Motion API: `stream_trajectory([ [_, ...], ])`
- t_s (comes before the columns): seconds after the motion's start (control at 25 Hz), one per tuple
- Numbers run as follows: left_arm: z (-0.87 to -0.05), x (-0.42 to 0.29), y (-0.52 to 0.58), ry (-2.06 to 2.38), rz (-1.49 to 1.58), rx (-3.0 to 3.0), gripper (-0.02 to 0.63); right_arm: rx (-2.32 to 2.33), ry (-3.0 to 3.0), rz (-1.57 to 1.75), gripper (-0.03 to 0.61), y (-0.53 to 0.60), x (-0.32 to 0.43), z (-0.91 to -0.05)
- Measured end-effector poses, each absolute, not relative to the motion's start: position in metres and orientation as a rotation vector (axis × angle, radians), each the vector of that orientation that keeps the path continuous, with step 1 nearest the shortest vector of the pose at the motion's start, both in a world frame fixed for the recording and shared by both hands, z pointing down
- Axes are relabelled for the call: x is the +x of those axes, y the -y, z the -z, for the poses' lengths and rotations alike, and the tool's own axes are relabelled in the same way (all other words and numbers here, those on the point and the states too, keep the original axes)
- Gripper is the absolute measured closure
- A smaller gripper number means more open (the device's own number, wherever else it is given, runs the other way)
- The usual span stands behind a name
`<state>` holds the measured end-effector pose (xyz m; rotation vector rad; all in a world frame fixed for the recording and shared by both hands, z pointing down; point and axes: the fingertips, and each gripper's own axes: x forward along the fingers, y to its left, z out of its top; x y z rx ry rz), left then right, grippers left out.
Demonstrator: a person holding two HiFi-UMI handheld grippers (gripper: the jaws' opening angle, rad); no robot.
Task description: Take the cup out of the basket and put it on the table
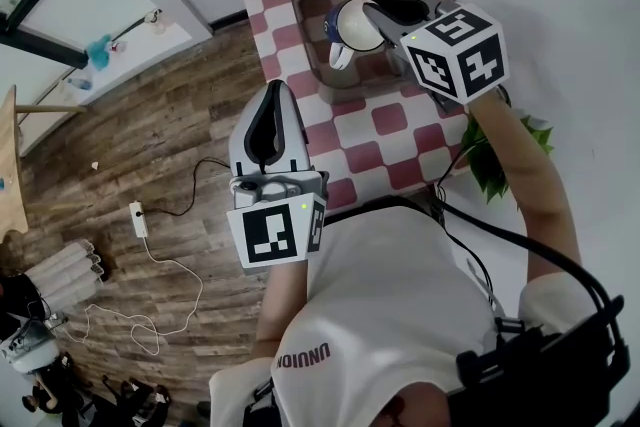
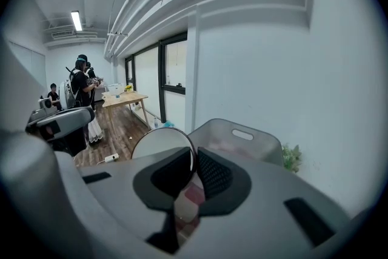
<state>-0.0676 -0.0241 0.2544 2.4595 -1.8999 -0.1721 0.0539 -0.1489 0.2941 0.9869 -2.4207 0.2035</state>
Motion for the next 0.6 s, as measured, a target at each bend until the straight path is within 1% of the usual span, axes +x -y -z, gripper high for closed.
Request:
stream_trajectory([
  [0.6, -0.253, -0.070, 0.014, 1.904, 0.169, 2.462, 0.601, 0.964, 2.487, -0.168, 0.529, 0.118, 0.048, -0.274],
])
